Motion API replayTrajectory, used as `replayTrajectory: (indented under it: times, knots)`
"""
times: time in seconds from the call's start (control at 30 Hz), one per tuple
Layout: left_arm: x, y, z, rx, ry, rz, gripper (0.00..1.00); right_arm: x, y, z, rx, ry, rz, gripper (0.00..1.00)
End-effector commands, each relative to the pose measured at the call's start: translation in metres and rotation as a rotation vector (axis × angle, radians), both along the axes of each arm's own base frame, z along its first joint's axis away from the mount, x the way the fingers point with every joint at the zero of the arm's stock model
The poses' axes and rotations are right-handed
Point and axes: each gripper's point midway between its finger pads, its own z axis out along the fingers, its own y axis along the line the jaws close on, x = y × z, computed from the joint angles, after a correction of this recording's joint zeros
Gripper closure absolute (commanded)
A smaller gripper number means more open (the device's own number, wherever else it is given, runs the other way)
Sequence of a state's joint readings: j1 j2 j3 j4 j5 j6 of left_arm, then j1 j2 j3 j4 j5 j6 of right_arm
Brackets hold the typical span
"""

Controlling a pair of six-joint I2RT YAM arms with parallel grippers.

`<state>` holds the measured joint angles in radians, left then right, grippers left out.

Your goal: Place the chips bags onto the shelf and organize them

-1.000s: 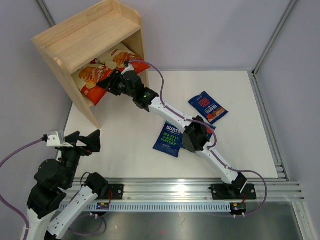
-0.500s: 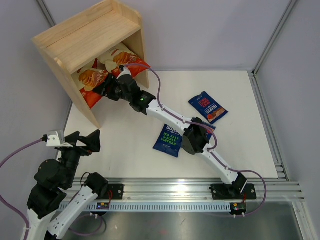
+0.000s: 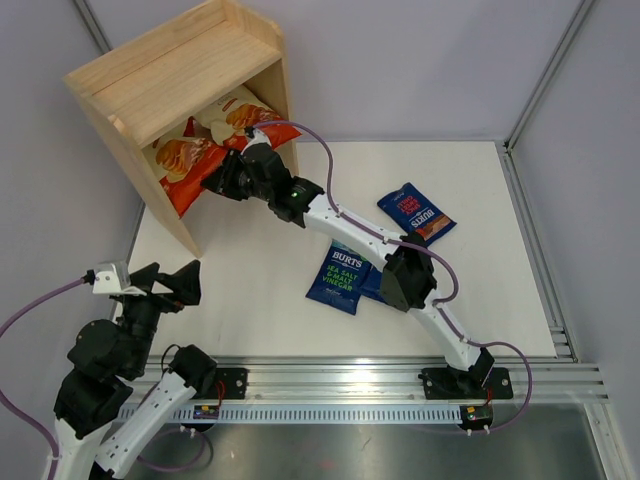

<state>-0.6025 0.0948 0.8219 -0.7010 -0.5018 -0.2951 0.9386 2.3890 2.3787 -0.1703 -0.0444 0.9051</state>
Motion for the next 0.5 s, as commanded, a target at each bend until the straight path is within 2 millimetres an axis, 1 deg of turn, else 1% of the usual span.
replayTrajectory:
  times: [0.0,0.03,0.1,0.13,0.3,0.33,0.37,0.4,0.43,0.47]
  knots:
    - [-0.002,-0.001,0.008,-0.007,-0.045,-0.015,0.01,0.001,-0.001,0.051,0.104,-0.066,0.002,0.7]
    - [-0.003,0.0,0.009,-0.011,-0.048,-0.013,0.01,0.006,0.003,0.039,0.095,-0.056,0.0,0.71]
    - [-0.003,0.0,0.008,-0.01,-0.048,-0.012,0.01,0.009,0.006,0.042,0.109,-0.053,-0.002,0.73]
    - [-0.003,0.001,0.008,-0.012,-0.048,-0.01,0.01,0.012,0.007,0.035,0.106,-0.042,-0.008,0.74]
    - [-0.002,0.001,0.007,-0.008,-0.043,-0.006,0.01,0.014,0.008,0.03,0.109,-0.026,-0.005,0.75]
    - [-0.001,0.001,0.007,-0.007,-0.037,-0.001,0.01,0.011,0.004,0.04,0.115,-0.037,-0.003,0.75]
    - [0.0,0.001,0.006,-0.007,-0.03,0.001,0.01,0.009,0.003,0.046,0.125,-0.048,0.004,0.75]
    - [0.0,0.002,0.006,-0.006,-0.026,0.012,0.01,0.007,0.002,0.035,0.102,-0.037,0.006,0.73]
    - [0.001,0.003,0.005,-0.005,-0.02,0.017,0.01,0.002,-0.006,0.055,0.119,-0.064,0.006,0.66]
    - [0.001,0.004,0.005,-0.008,-0.016,0.023,0.01,0.0,-0.009,0.047,0.095,-0.062,0.007,0.61]
